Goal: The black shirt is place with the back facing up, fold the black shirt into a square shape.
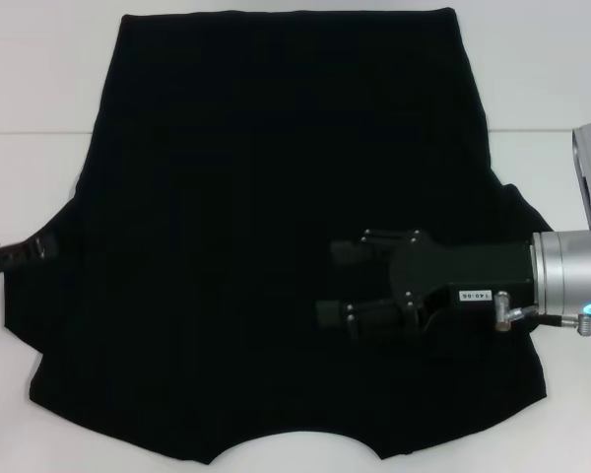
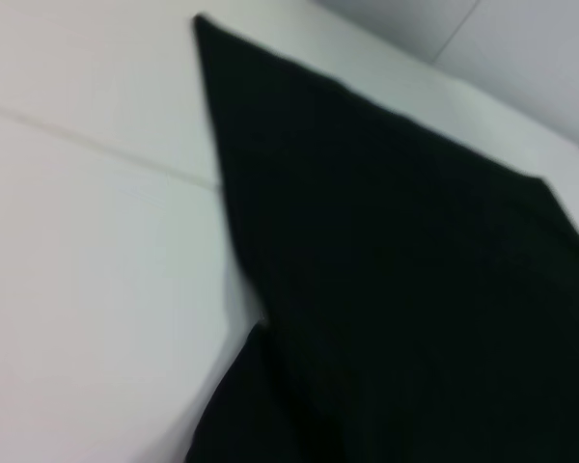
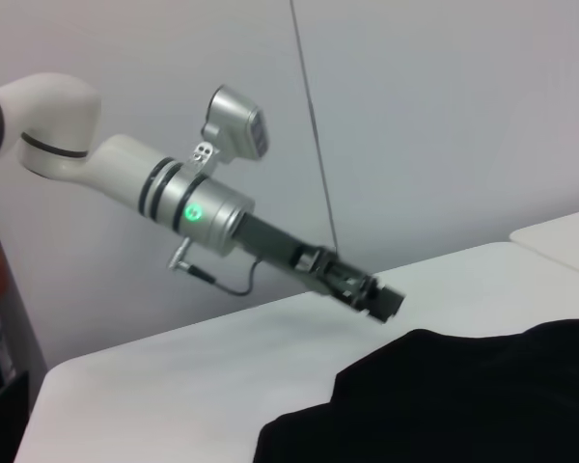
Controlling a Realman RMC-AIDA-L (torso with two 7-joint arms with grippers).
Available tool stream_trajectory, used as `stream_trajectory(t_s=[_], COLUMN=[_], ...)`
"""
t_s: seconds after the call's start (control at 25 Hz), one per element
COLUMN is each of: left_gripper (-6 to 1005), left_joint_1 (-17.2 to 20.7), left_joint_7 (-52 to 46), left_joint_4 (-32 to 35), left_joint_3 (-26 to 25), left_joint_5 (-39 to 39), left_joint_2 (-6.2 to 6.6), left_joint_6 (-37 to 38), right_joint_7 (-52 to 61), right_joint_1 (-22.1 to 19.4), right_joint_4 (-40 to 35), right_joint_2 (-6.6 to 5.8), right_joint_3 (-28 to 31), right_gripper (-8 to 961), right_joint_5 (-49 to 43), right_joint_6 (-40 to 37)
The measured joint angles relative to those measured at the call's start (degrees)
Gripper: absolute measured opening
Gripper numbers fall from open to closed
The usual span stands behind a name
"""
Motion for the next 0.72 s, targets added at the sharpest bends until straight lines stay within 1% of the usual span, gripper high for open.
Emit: stream_trajectory(t_s=[0.2,0.32,0.56,0.72], left_gripper=[837,832,824,818], left_joint_1=[-0.8,-1.1,-1.6,-2.2], left_joint_7=[-3.1,-4.1,-4.1,-4.0], left_joint_4=[0.2,0.2,-0.4,-1.1], left_joint_3=[0.2,0.4,0.9,2.6], left_joint_5=[5.6,7.0,7.3,7.3], left_joint_2=[0.33,0.37,0.34,0.36], left_joint_6=[-0.7,-1.7,-5.6,-8.3], right_joint_7=[0.1,0.1,0.1,0.1], right_joint_1=[0.0,0.0,0.0,0.0], right_joint_4=[-0.2,-0.3,-0.3,-0.2], right_joint_2=[-0.19,-0.2,-0.16,-0.07], right_joint_3=[0.1,0.1,0.0,0.0], right_gripper=[917,917,916,916], right_joint_5=[0.0,0.0,0.0,0.2], right_joint_6=[0.3,0.4,0.4,0.1])
